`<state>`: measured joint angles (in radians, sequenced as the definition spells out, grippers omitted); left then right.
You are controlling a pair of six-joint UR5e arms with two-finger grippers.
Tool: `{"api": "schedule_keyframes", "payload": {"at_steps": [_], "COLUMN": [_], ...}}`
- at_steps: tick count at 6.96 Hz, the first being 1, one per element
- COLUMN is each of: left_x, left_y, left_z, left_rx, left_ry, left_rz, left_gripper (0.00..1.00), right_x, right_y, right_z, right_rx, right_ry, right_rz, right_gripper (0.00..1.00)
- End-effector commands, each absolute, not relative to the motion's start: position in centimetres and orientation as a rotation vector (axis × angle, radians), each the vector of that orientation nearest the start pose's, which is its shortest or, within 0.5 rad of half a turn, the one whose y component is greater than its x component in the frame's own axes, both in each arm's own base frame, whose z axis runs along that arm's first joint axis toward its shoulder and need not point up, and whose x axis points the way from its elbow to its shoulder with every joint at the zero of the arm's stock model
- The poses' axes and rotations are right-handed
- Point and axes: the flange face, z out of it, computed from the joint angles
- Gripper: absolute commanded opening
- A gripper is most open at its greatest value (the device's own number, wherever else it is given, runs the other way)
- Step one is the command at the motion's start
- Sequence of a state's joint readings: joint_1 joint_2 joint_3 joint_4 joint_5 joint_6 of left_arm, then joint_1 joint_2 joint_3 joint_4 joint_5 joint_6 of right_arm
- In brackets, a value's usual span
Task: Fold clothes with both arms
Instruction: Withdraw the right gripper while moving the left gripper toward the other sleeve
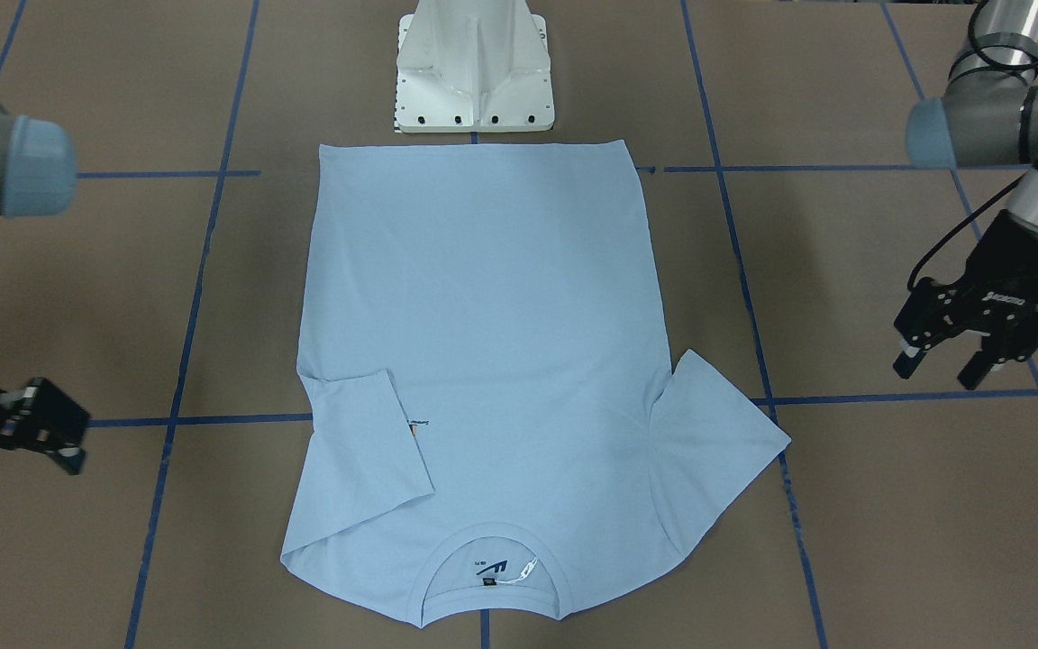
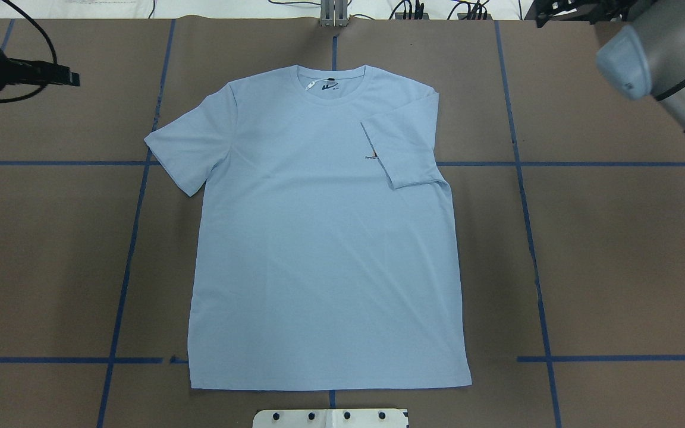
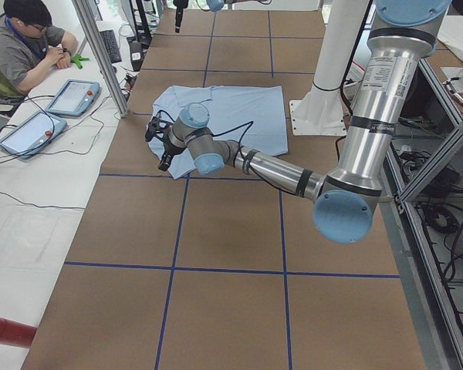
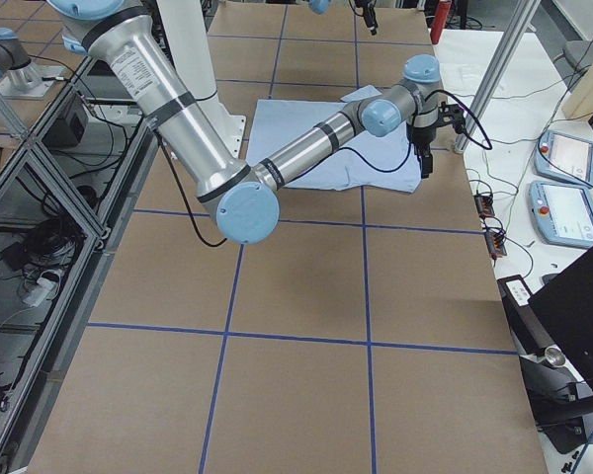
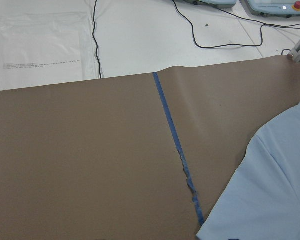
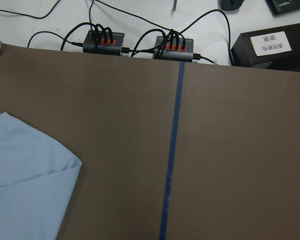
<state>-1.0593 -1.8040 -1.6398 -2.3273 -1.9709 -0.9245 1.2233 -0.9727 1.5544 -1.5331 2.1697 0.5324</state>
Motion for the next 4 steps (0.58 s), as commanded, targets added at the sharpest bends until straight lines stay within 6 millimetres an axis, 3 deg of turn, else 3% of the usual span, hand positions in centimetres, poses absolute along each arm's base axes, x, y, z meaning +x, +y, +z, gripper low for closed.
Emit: {"api": "schedule_keyframes", "payload": {"at_steps": [1,2,4], "left_x": [30.8,34.2,36.3], "left_y": [-55.2,-55.1,-57.7], "left_z": [42.6,44.0,47.8], "left_rx": [0.497,0.495,0.510], "left_ry": [0.937,0.917,0.859], "left_rz": [-0.262,-0.284,-0.307], "left_gripper": [0.55,0.55,0.55], "right_x": [-11.5,-11.3,-11.2], "right_y": [-67.8,-67.4,-66.8], "right_z": [32.7,33.0,33.3], "right_rx": [0.301,0.309,0.311], "right_ry": [-0.766,-0.765,-0.764], "right_rz": [-0.054,-0.054,-0.056], "right_gripper": [1.00,1.00,1.00]}}
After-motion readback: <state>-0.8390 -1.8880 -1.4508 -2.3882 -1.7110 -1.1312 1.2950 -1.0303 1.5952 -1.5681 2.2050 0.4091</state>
